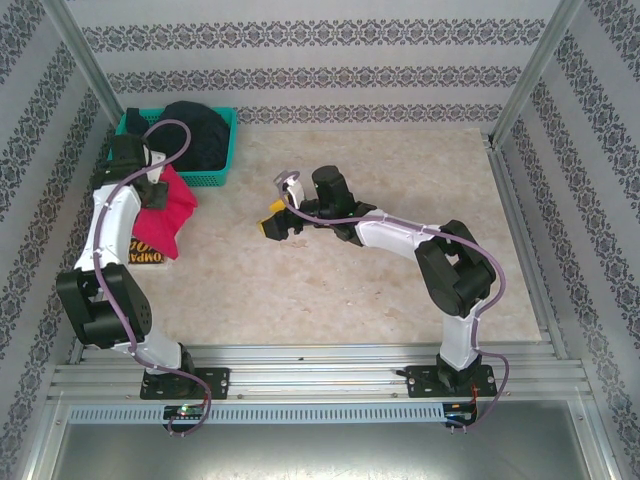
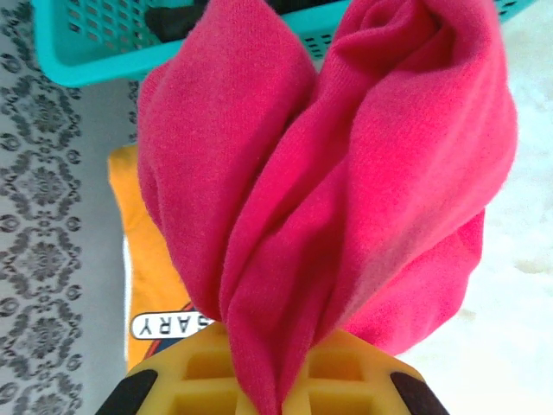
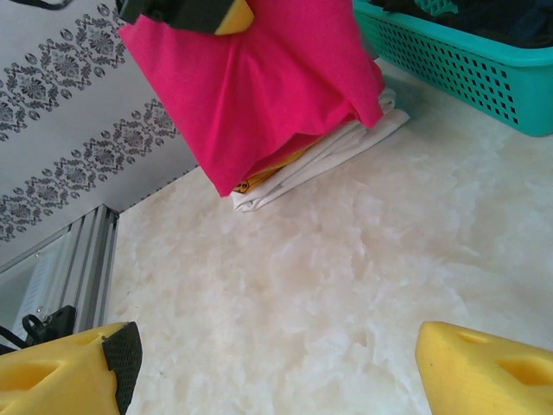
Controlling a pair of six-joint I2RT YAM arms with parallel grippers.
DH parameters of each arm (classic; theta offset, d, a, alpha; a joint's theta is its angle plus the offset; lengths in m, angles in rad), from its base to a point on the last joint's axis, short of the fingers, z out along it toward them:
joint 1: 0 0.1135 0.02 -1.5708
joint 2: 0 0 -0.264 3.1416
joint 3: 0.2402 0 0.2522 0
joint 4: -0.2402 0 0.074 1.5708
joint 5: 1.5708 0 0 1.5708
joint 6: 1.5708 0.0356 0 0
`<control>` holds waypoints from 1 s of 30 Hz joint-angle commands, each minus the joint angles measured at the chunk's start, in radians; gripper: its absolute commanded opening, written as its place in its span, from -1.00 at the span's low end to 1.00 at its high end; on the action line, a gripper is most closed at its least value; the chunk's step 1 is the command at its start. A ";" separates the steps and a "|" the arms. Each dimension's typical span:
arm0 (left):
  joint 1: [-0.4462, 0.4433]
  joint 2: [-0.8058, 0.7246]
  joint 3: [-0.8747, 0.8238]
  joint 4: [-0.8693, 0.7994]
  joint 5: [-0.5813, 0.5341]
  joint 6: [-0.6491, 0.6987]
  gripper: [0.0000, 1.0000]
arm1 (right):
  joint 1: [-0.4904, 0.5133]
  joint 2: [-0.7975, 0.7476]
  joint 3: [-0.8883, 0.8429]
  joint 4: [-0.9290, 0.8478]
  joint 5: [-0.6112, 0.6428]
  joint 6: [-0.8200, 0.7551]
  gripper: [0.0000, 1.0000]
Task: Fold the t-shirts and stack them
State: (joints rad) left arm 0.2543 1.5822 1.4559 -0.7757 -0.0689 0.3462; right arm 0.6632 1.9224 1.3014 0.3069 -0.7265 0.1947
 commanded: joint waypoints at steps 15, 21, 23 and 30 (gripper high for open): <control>0.071 0.075 0.024 -0.027 -0.149 0.089 -1.00 | -0.007 0.025 0.016 0.026 0.026 0.031 0.66; 0.091 0.131 0.004 0.005 -0.162 0.078 -1.00 | -0.014 0.029 0.004 0.032 0.029 0.038 0.66; 0.098 0.140 0.001 0.018 -0.163 0.070 -1.00 | -0.017 0.030 0.004 0.036 0.026 0.044 0.65; 0.119 0.194 0.001 0.077 -0.259 0.031 -0.57 | -0.022 0.039 0.007 0.038 0.024 0.050 0.65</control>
State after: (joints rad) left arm 0.3523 1.7420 1.4624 -0.7540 -0.2432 0.4122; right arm 0.6498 1.9408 1.3090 0.3099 -0.6968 0.2363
